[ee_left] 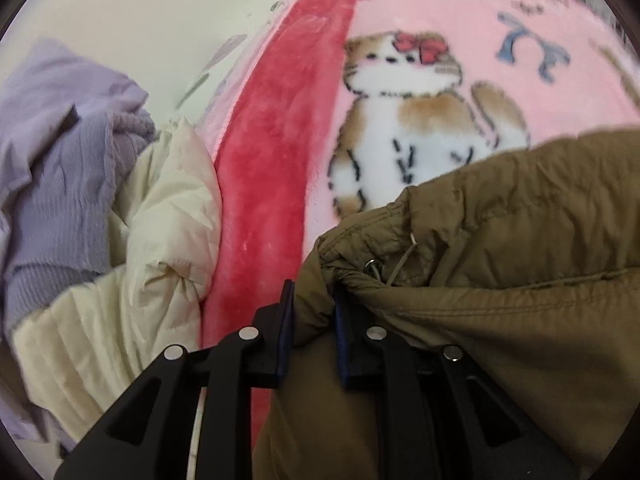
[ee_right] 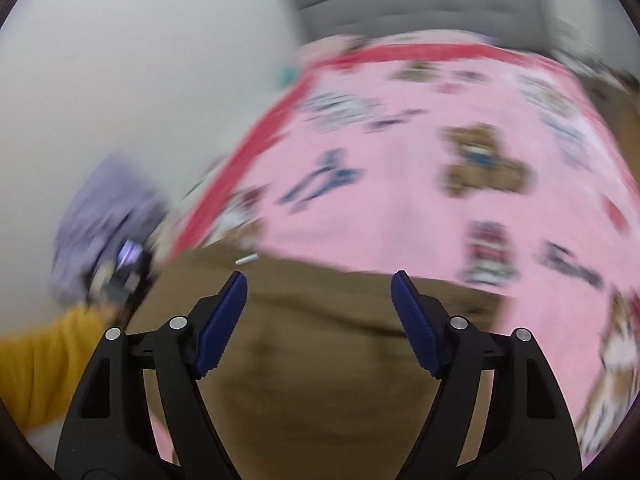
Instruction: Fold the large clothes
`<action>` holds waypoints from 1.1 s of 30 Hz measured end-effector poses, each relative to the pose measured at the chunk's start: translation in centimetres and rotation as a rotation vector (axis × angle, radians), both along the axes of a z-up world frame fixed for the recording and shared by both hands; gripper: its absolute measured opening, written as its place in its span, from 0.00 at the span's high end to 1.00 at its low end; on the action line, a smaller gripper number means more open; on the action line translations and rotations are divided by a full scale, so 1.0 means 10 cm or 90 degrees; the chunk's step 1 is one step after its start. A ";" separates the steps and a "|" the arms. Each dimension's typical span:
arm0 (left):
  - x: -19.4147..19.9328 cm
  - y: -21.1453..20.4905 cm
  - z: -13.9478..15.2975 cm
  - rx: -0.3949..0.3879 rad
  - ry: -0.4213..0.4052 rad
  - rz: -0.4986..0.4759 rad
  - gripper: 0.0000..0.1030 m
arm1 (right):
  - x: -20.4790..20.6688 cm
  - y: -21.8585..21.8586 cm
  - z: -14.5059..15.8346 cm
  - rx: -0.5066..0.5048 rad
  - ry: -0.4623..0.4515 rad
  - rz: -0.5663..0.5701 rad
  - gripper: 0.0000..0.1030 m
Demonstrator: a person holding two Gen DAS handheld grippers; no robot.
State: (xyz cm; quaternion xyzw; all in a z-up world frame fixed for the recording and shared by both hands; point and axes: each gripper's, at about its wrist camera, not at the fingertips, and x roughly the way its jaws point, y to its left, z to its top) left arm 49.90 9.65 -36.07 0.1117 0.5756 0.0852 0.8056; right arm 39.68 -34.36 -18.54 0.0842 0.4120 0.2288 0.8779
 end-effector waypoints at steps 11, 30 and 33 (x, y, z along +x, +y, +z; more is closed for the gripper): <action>-0.19 0.66 0.59 -0.155 -0.060 0.004 0.31 | 0.17 2.24 -0.63 -0.259 -0.061 0.141 0.35; -1.01 0.18 0.47 -0.326 -0.038 -0.133 0.23 | 0.60 2.10 -1.17 -0.265 0.014 0.068 0.27; -0.95 0.23 0.29 -0.350 -0.034 -0.102 0.19 | 0.59 2.05 -1.27 -0.249 0.010 0.062 0.27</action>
